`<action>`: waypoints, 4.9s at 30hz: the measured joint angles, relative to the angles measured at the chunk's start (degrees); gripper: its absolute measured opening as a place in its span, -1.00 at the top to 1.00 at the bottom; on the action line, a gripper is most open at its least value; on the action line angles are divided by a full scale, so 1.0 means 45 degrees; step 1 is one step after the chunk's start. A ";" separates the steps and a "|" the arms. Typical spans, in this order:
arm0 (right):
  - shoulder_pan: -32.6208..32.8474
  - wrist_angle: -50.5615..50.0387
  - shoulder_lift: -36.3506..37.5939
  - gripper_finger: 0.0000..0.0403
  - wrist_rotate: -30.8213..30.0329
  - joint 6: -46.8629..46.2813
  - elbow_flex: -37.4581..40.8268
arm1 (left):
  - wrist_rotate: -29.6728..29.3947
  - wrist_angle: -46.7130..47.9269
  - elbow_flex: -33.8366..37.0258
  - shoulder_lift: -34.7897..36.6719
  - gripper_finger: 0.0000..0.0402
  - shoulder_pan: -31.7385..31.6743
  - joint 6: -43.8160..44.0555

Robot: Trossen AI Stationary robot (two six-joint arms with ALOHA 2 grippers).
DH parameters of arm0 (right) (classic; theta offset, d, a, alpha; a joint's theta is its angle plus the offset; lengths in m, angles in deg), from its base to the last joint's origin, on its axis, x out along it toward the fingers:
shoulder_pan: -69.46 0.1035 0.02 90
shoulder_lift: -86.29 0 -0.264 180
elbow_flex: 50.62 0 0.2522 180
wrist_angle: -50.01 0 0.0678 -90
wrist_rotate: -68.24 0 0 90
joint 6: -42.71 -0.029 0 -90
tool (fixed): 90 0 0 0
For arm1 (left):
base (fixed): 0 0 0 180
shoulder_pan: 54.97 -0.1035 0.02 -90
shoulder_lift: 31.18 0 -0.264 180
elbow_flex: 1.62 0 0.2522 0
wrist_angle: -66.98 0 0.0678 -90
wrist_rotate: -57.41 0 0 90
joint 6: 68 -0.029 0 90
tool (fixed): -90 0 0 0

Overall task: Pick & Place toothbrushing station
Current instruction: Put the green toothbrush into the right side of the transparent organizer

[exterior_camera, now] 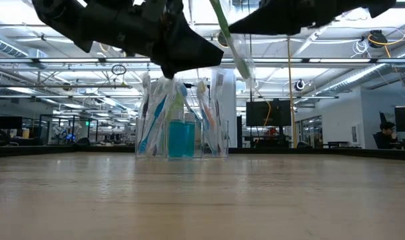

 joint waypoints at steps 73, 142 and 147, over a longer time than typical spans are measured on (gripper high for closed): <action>0.1404 0.0518 -0.1273 0.20 -0.3586 1.3850 0.0010 | 0.4014 -0.0046 -0.0004 0.0010 0.96 -0.0632 0.7164; -0.0920 0.5666 -0.3740 0.59 0.0408 1.9139 -0.0243 | 0.5072 0.0958 -0.0537 0.0010 0.87 -0.0796 1.0044; -0.0925 0.5777 -0.3735 0.84 0.0398 1.8230 -0.0243 | 0.5199 0.1011 -0.0700 0.0005 0.85 -0.0798 1.0379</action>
